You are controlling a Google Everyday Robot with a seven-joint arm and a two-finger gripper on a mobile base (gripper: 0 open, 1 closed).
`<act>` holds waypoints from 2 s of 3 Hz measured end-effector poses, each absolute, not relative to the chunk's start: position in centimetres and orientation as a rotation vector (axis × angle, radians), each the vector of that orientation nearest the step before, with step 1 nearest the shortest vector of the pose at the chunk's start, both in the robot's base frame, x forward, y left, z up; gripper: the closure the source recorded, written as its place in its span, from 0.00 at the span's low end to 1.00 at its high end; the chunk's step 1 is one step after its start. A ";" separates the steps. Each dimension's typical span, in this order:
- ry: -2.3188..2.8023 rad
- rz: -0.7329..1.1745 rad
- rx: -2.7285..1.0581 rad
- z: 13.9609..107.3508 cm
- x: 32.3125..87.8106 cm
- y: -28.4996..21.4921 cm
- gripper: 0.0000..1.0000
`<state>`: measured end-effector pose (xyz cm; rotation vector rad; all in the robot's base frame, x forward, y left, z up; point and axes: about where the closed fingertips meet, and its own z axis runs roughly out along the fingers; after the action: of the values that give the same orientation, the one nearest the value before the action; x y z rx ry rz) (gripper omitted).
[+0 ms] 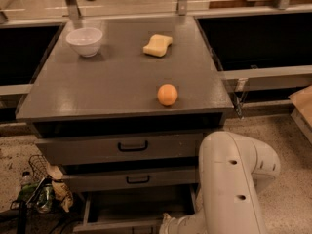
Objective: Open bottom drawer
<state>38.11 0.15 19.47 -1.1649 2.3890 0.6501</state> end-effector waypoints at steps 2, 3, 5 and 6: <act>2.405 0.643 -1.175 19.4 36.7 0.0 0.00; 2.406 0.641 -1.178 19.4 36.6 0.0 0.00; 2.404 0.625 -1.205 19.4 34.8 0.0 0.00; 2.401 0.624 -1.209 19.4 34.5 0.0 0.00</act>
Offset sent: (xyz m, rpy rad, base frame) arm -0.2541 -0.0539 -0.0465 -0.1363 0.0642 0.0378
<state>34.47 0.00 19.40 -1.2093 2.4009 0.6237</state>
